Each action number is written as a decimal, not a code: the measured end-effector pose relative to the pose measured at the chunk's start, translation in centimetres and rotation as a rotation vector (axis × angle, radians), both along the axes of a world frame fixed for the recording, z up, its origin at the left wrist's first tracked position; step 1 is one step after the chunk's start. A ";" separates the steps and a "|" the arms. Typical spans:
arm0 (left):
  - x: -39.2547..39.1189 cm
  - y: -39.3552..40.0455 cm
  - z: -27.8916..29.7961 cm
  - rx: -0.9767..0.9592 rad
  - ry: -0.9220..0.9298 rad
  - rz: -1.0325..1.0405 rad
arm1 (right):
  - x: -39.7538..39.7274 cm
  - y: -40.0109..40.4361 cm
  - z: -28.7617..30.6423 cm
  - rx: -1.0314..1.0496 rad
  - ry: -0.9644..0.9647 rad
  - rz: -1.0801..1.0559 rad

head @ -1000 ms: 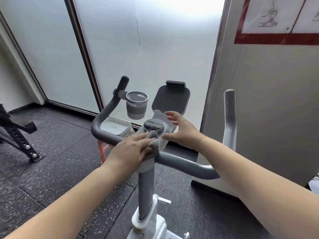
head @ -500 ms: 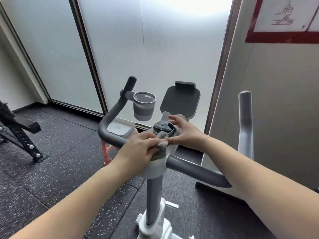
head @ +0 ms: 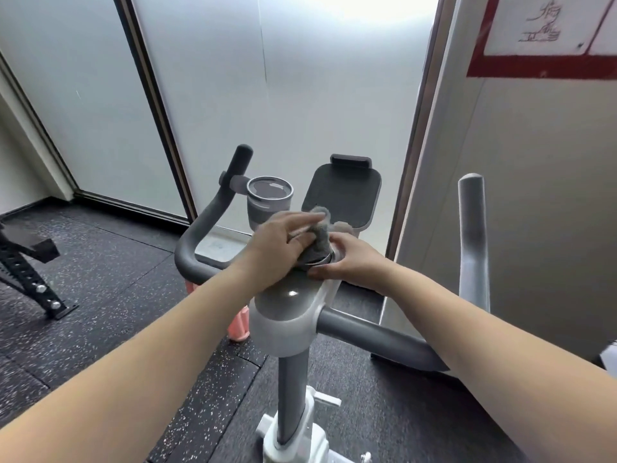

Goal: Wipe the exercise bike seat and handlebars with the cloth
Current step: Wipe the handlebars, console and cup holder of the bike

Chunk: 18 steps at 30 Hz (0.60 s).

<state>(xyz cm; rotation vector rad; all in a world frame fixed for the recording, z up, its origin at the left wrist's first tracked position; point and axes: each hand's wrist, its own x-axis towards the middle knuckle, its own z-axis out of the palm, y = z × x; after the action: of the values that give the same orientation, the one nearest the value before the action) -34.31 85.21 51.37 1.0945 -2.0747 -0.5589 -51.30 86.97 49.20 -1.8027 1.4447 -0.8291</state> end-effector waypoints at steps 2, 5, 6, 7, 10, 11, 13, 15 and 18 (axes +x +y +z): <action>-0.9 -0.3 -0.8 -0.017 -0.156 -0.091 | -0.1 -0.2 -0.2 0.017 -0.064 0.004; -1.0 -0.9 -0.9 -0.049 -0.232 -0.088 | -0.1 -0.5 -0.5 0.046 -0.083 -0.040; -0.8 -1.2 -0.8 -0.054 -0.249 -0.078 | -0.1 -0.6 -0.6 0.050 -0.081 -0.041; -0.6 -1.5 -0.7 -0.063 -0.270 -0.067 | 0.0 -0.7 -0.6 0.048 -0.076 -0.039; 0.3 -2.0 -0.5 -0.103 -0.313 -0.024 | -0.1 -1.0 -1.0 0.037 -0.005 -0.060; 0.7 -2.0 -0.4 -0.109 -0.316 -0.014 | -0.1 -0.9 -1.0 0.038 0.007 -0.069; 1.5 -2.3 -0.4 -0.116 -0.344 0.000 | -0.1 -0.9 -0.9 0.045 -0.009 -0.071; 2.2 -2.6 -0.3 -0.152 -0.383 0.015 | -0.1 -0.5 -0.6 0.048 -0.032 -0.051; 2.5 -2.7 0.5 -0.184 -0.229 0.119 | -0.1 -0.4 -0.7 0.055 -0.042 -0.056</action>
<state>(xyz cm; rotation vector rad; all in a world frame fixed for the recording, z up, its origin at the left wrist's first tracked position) -31.86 82.56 51.86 1.2094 -2.1872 -0.1867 -51.45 86.54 48.53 -1.7011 1.4831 -0.8427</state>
